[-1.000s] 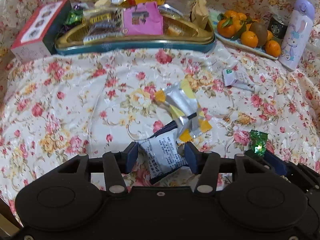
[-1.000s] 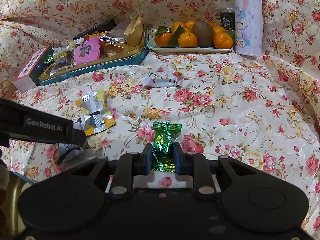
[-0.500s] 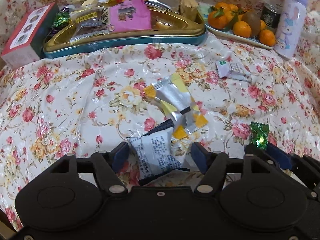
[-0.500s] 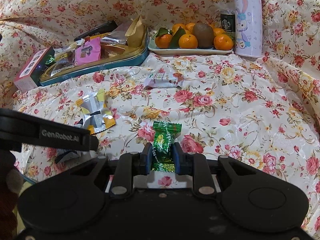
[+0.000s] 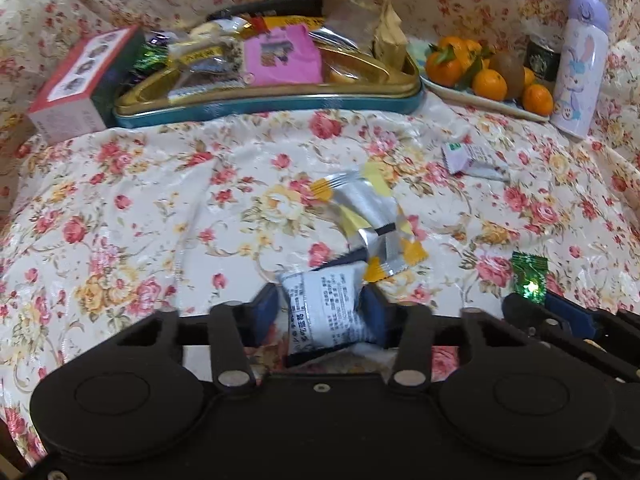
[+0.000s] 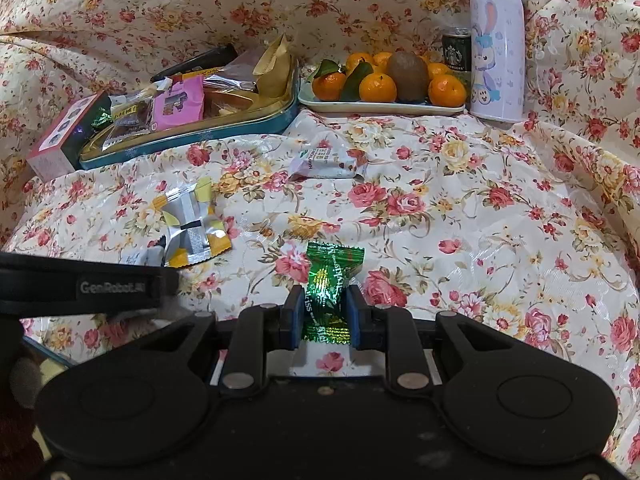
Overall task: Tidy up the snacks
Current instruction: 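Grasp the green wrapped candy with the right tool while the left tool approaches the white packet, then close the left tool on the white printed packet and lift it, then carry the white packet and green candy over the floor gold tray with both tools, then open the left tool to drop the white packet while the right tool releases the green candy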
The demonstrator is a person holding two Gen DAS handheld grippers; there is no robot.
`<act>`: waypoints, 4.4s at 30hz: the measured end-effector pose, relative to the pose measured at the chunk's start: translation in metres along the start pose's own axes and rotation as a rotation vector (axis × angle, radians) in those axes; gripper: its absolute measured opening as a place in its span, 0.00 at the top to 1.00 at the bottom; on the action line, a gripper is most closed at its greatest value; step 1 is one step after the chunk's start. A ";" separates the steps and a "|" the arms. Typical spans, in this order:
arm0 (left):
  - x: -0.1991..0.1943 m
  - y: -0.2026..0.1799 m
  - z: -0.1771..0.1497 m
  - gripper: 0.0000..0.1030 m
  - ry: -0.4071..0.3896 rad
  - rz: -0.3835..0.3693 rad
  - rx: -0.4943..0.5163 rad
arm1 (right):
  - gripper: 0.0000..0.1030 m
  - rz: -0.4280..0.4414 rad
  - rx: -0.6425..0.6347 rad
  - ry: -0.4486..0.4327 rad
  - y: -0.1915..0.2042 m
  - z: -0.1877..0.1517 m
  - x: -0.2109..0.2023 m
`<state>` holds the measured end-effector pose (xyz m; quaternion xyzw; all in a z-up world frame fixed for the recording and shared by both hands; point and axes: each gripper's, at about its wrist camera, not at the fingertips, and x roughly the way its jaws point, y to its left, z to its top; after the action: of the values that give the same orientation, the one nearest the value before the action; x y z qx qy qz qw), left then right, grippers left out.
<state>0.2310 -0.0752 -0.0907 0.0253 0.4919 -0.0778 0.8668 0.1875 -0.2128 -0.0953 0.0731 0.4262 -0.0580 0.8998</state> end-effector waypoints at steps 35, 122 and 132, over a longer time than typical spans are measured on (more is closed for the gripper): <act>-0.139 0.016 -0.033 0.60 -0.192 -0.041 0.016 | 0.79 0.092 0.048 -0.257 0.008 -0.005 -0.134; -0.151 -0.009 -0.104 0.49 -0.125 0.025 0.032 | 0.69 0.103 0.080 -0.203 0.019 -0.092 -0.190; -0.156 0.000 -0.118 0.49 -0.117 0.045 0.012 | 0.69 0.106 0.078 -0.173 0.020 -0.104 -0.192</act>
<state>0.0519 -0.0439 -0.0176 0.0369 0.4393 -0.0628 0.8954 -0.0093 -0.1660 -0.0096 0.1254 0.3400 -0.0328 0.9314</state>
